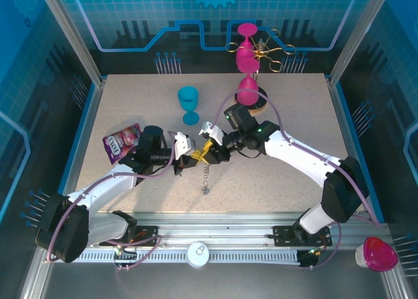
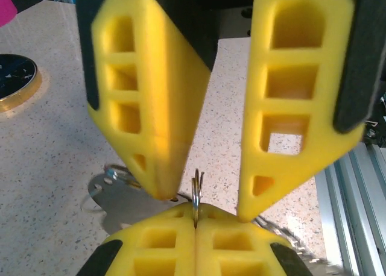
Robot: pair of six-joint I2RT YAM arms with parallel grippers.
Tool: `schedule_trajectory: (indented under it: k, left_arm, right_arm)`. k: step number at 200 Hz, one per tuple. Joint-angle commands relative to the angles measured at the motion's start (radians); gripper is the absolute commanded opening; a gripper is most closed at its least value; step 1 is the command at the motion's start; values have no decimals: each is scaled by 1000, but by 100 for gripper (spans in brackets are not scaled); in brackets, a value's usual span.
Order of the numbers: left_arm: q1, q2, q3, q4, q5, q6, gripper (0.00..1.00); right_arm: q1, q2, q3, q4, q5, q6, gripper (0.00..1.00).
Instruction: Put the keys on the keyring
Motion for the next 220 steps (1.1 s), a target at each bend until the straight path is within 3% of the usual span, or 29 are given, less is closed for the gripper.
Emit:
schedule_trajectory:
  k: [1, 57, 107, 152, 186, 220]
  left_arm:
    - [-3, -31, -13, 48, 30, 35, 0]
    - [-6, -62, -44, 88, -7, 74, 0]
    - [-29, -102, -88, 128, -52, 159, 0]
    - [-31, -98, -91, 139, -49, 151, 0]
    - [-31, -75, -64, 95, -50, 105, 0]
    - [-28, -21, -1, 7, 9, 38, 0]
  right_arm:
    - [-36, -91, -52, 91, 2, 33, 42]
    - [1, -267, -365, 417, 120, -175, 37]
    - [52, -242, -365, 425, 198, -314, 29]
    - [67, -233, -369, 440, 205, -310, 30]
    - [26, -351, -471, 511, 272, -243, 34]
    - [26, -433, -515, 442, 229, -218, 20]
